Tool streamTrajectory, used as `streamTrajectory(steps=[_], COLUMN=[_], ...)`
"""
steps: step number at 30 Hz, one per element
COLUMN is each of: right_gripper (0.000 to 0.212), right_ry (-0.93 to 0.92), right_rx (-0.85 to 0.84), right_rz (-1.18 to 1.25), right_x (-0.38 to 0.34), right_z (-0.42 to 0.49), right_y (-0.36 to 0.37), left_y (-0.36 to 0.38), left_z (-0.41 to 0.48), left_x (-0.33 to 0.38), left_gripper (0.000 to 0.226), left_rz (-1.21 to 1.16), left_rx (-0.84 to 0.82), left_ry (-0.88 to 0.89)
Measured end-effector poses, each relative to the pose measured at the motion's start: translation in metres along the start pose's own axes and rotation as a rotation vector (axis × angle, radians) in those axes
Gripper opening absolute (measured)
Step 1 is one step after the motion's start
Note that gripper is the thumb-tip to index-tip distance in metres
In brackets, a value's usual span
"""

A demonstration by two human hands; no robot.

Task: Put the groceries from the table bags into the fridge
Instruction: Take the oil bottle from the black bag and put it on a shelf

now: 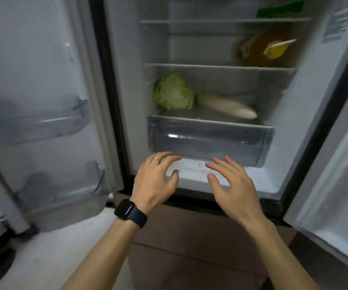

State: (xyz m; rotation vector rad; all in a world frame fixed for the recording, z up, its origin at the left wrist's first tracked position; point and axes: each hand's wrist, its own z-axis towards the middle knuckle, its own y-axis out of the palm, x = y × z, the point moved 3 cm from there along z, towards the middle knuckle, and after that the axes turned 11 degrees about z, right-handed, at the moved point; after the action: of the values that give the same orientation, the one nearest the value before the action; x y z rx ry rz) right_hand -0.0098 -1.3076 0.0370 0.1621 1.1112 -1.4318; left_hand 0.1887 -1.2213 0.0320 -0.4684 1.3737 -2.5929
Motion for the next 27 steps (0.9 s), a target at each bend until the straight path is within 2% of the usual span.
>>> streamTrajectory(steps=[6, 11, 18, 27], right_gripper=[0.034, 0.035, 0.037, 0.041], right_ry=[-0.081, -0.226, -0.428, -0.647], right_rx=[-0.356, -0.573, -0.833, -1.029], right_rz=[0.045, 0.127, 0.210, 0.318], right_x=[-0.045, -0.117, -0.262, -0.456], right_z=[-0.063, -0.111, -0.201, -0.371], right_y=[0.079, 0.160, 0.266, 0.379], left_y=[-0.033, -0.095, -0.222, -0.382], left_z=[-0.153, -0.266, -0.428, -0.655], left_x=[-0.066, -0.133, -0.206, -0.277], left_gripper=[0.040, 0.039, 0.042, 0.041], left_rz=[0.083, 0.194, 0.348, 0.507], left_rx=[-0.106, -0.099, -0.033, -0.012], left_ry=[-0.299, -0.562, -0.856, -1.127])
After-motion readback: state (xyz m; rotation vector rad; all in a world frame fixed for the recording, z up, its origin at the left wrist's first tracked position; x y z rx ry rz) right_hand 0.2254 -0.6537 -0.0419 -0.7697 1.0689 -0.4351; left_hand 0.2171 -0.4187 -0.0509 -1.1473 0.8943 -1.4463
